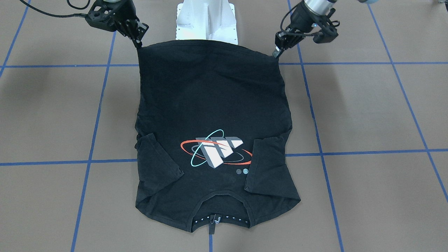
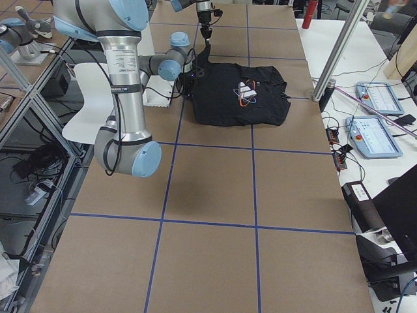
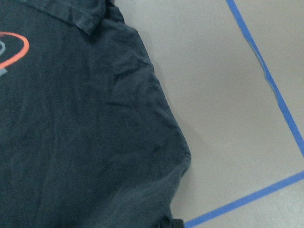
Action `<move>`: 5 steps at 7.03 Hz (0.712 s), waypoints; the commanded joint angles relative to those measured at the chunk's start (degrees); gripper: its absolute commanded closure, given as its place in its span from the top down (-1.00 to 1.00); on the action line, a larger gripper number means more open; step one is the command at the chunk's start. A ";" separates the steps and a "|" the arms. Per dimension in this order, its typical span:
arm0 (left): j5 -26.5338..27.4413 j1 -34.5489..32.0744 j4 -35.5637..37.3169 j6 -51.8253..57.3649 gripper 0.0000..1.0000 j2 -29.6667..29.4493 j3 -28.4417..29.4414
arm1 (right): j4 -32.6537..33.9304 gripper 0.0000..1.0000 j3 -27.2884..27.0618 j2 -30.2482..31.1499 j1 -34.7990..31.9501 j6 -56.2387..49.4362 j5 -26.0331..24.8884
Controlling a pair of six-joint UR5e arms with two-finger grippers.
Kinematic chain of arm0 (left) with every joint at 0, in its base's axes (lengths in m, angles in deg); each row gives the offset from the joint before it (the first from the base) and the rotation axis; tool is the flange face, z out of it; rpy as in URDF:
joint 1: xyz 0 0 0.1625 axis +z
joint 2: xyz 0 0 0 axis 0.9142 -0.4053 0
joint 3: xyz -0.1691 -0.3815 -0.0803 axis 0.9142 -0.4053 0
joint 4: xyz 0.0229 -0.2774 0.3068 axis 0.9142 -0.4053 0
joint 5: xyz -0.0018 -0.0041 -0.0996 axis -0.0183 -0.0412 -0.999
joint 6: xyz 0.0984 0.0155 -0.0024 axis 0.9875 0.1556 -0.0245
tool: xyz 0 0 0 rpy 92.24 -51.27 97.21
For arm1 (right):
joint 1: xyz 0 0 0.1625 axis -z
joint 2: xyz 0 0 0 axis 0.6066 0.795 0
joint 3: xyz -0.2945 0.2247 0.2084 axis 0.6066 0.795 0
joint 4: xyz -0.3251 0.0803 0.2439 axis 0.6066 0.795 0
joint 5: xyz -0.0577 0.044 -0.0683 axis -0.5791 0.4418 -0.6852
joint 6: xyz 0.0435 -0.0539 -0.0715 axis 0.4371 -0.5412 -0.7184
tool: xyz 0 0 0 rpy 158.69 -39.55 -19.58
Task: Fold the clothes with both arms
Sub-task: 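Lift the hem with both grippers and fold it toward the collar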
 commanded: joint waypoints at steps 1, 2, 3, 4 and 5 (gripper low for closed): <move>-3.18 -9.54 0.03 3.39 -1.00 -6.02 8.54 | 7.93 -1.00 6.70 -9.08 -10.79 -6.16 4.16; -3.19 -12.53 -0.84 4.09 -1.00 -8.92 13.28 | 7.60 -1.00 10.29 -9.09 -13.53 -10.11 4.18; -3.10 -14.39 -1.02 5.58 -1.00 -12.08 17.51 | 7.68 -1.00 11.72 -9.09 -16.52 -13.72 4.27; -3.02 -15.02 -1.02 6.12 -1.00 -13.51 20.07 | 7.68 -1.00 13.04 -9.09 -17.76 -15.67 4.18; -2.93 -15.20 -1.11 7.08 -1.00 -14.04 21.66 | 6.98 -1.00 15.57 -9.61 -18.04 -15.77 4.00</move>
